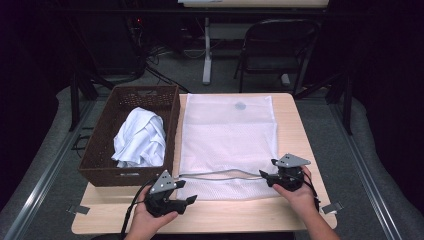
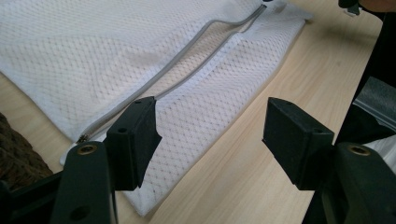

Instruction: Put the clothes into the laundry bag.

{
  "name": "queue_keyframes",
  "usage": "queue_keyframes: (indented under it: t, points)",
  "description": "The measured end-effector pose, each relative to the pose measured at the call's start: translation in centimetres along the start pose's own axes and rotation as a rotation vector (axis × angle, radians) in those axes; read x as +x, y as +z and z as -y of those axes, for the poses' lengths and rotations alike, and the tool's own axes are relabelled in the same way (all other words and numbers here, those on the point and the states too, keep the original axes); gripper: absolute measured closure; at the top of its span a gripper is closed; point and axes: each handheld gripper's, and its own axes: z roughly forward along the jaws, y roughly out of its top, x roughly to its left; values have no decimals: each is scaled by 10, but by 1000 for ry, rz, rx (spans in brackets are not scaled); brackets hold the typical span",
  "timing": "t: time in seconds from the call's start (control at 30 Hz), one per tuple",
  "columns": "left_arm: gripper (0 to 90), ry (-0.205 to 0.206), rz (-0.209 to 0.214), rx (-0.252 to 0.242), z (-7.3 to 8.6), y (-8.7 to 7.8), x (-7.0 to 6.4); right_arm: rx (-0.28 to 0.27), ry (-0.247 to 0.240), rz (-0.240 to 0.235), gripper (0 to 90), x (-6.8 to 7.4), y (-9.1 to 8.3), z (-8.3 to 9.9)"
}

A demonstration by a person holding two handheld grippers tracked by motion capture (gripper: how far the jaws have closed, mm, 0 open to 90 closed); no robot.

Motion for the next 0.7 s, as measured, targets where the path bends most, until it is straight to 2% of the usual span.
queue_keyframes:
  t: [0.43, 0.7]
  points:
    - [348, -18, -34, -43, -6, -26, 3, 8, -1, -6, 358, 0, 3, 0]
    - [351, -44, -66, -67, -8, -43, 9, 9, 0, -7, 358, 0, 4, 1]
